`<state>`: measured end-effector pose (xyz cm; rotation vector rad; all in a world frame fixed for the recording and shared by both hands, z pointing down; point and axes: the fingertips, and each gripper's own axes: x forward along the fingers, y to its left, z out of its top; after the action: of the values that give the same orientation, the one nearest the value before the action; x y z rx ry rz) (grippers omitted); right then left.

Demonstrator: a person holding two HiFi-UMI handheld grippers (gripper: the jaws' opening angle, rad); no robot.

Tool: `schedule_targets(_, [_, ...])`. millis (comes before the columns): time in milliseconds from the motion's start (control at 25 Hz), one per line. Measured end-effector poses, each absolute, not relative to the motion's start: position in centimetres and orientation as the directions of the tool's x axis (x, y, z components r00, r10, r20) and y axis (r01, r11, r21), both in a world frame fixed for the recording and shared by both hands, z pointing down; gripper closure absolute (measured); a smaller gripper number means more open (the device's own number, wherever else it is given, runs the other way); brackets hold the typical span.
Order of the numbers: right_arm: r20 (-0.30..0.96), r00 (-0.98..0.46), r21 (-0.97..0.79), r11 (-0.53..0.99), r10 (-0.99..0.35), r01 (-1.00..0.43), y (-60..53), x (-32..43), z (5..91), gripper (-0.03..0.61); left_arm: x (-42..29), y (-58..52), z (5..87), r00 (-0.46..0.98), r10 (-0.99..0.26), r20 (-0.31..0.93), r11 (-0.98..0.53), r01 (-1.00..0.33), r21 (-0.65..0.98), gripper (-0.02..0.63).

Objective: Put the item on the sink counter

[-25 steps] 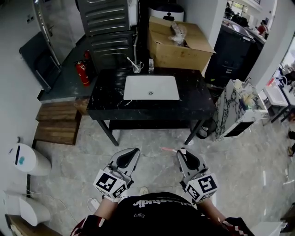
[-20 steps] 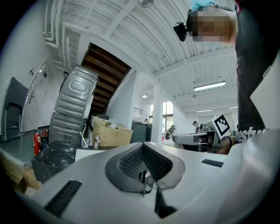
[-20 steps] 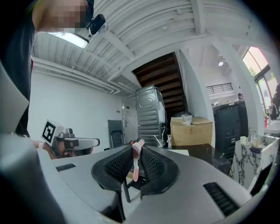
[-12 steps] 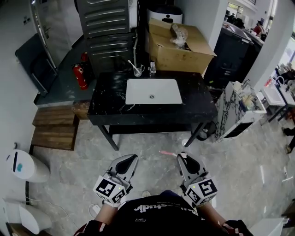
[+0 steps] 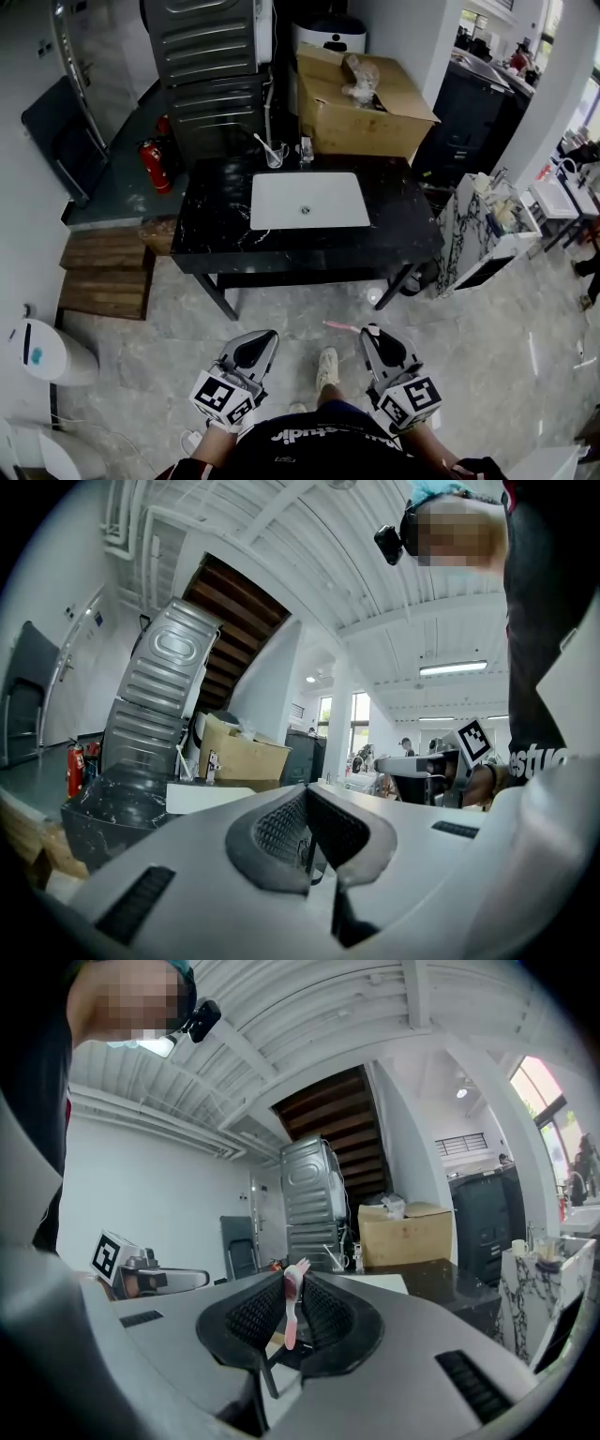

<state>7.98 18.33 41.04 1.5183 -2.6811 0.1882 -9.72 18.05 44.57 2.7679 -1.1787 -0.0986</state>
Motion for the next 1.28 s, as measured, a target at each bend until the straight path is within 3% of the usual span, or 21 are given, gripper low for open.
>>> schedule_targets(800, [0.070,-0.576,-0.147,0.563,-0.814,-0.813,-7.0,16.5,40.3,0.503,-0.5,-5.2,41.1,0.659,-0.752,0.008,-0.656,-0.749,0.090,0.598])
schedule_targets(1280, [0.000,-0.631,-0.191,0.619,-0.776,-0.761,-14.0,19.9,39.2,0.503,3.5,-10.3,40.2,0.626,-0.778,0.051,-0.626,-0.780,0.030,0.598])
